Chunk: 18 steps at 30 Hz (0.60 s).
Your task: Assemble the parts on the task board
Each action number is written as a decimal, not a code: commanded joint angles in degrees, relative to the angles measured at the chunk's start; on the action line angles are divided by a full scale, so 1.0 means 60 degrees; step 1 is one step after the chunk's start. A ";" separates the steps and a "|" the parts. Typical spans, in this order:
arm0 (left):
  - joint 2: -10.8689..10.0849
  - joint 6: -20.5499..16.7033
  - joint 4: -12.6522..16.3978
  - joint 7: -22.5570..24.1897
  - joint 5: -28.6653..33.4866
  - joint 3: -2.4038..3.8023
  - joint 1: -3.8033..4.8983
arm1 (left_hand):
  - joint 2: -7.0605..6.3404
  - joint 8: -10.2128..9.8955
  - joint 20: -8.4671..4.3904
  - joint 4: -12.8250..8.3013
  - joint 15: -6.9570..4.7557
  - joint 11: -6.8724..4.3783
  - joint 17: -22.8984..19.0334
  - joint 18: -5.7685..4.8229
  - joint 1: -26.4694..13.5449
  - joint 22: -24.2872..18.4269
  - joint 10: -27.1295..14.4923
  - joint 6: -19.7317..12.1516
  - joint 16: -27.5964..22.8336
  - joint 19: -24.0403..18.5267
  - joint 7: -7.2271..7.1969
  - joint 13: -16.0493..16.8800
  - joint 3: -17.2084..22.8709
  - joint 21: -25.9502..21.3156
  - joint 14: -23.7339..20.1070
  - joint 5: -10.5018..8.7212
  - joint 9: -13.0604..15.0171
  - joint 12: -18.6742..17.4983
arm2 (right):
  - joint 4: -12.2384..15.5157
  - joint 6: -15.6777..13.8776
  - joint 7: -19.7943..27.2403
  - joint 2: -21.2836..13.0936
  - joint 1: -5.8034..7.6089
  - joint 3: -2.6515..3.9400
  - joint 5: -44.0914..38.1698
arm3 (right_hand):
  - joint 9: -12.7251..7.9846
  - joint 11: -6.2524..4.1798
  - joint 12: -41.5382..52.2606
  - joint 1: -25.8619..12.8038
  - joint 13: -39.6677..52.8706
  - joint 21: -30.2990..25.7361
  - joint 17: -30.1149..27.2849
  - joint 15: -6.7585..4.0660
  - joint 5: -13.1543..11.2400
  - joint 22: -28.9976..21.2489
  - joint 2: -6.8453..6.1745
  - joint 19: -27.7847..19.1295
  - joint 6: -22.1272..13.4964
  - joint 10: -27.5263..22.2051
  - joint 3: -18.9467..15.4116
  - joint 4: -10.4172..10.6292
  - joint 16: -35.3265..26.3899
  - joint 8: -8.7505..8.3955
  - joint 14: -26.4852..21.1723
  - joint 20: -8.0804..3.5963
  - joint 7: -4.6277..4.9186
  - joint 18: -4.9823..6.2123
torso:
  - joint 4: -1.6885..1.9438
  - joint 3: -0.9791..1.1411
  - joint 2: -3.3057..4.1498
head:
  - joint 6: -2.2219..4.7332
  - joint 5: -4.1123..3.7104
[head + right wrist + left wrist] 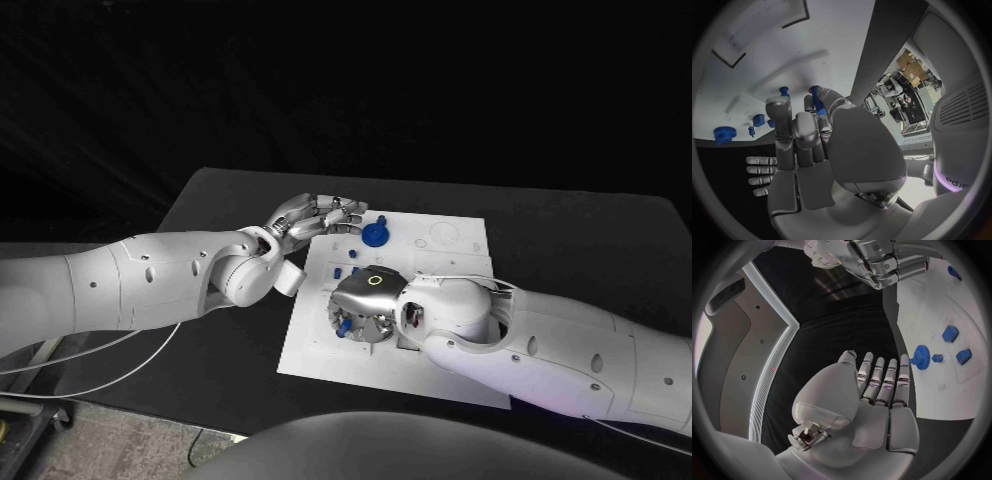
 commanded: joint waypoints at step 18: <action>0.0052 0.0244 -0.0045 -0.0032 0.0016 0.0005 -0.0014 | 0.0018 0.0035 0.0004 -0.0006 0.0045 0.0024 0.0020 0.0028 0.0152 -0.0022 -0.0016 -0.0053 0.0081 0.0040 0.0009 0.0002 0.0101 0.0036 0.0121 0.0065 0.0006 -0.0018 | -0.0041 -0.0062 -0.0225 0.0036 -0.0015 -0.0004 0.0052 | -0.0693 -0.0027 -0.0268 -0.0716 0.0110 -0.0782 -0.0300 0.0050 -0.1406 0.0632 -0.0277 -0.0449 -0.2214 -0.0468 0.0092 0.0447 -0.0286 -0.1455 -0.0363 0.0099 -0.0382 0.0143 | 0.0006 0.0003 0.0008 | 0.0002 -0.0021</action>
